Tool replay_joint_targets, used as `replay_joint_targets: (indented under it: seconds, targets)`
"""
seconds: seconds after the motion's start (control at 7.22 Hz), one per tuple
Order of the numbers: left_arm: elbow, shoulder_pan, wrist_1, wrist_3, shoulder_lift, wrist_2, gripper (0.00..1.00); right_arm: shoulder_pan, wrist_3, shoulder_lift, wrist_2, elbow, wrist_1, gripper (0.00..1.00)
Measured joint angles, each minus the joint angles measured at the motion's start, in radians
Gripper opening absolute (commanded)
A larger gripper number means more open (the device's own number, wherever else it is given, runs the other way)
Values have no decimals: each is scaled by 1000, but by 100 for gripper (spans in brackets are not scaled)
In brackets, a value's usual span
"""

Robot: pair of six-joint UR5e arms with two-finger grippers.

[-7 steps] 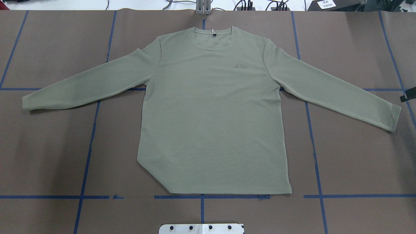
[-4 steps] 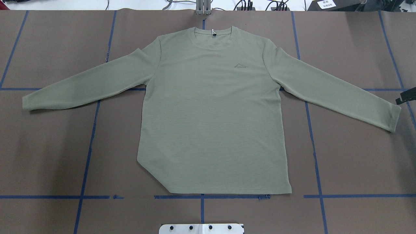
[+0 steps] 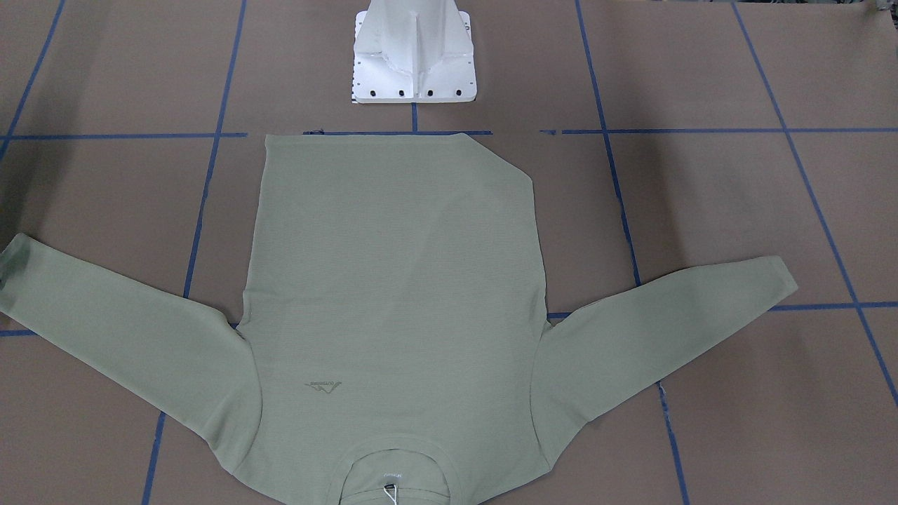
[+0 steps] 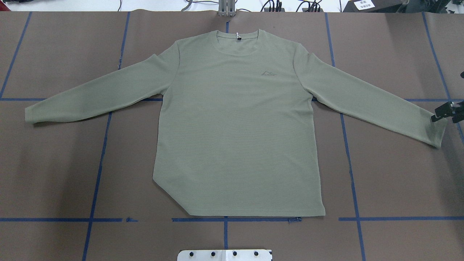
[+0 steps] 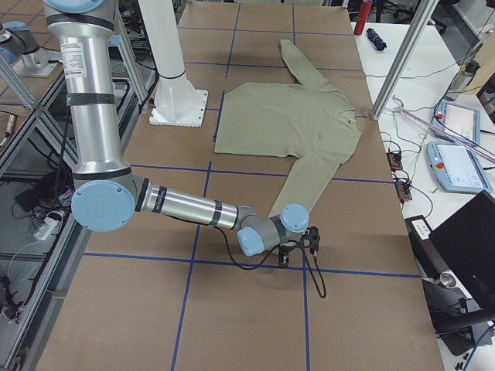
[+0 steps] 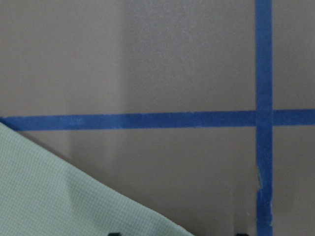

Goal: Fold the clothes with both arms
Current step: 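Lower the right gripper onto the sleeve cuff nearest it, then grasp the cuff with the right gripper and fold it across the chest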

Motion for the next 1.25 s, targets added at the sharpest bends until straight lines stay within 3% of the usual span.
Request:
replay_joint_targets:
  seconds: [0.55,0.97,1.25]
  targets:
    - [-1,0,1,0,1,-1,100,0,0,-1,16,18,1,0]
    - [-2,-1,4,-1,4,-31,100,4,2,-31,35,89,-2,0]
    - [-4,-1,4,-2,6,-41,100,2,71,-55,51,185,-8,0]
